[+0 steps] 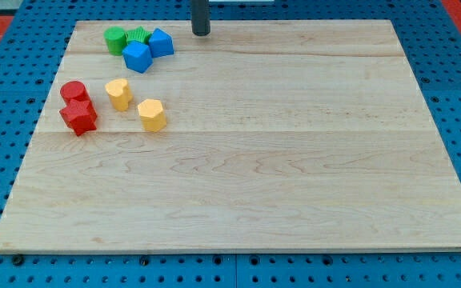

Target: Point your arm at red star

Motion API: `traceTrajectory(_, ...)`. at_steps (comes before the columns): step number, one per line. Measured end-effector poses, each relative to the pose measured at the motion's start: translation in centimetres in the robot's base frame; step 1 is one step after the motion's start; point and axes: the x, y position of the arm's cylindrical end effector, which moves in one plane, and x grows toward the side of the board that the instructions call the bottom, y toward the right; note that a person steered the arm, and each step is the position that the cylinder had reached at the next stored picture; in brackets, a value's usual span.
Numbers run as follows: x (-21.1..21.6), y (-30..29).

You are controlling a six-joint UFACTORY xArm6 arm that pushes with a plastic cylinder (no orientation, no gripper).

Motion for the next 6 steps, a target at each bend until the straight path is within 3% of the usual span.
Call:
traceTrajectory(2, 13.7, 2.2)
traceTrajectory(3, 25.1, 3.1)
traceTrajectory(4, 29.9, -9.1)
traceTrajectory(5, 25.5, -21.2)
traceTrajectory(6, 21.4, -25.1)
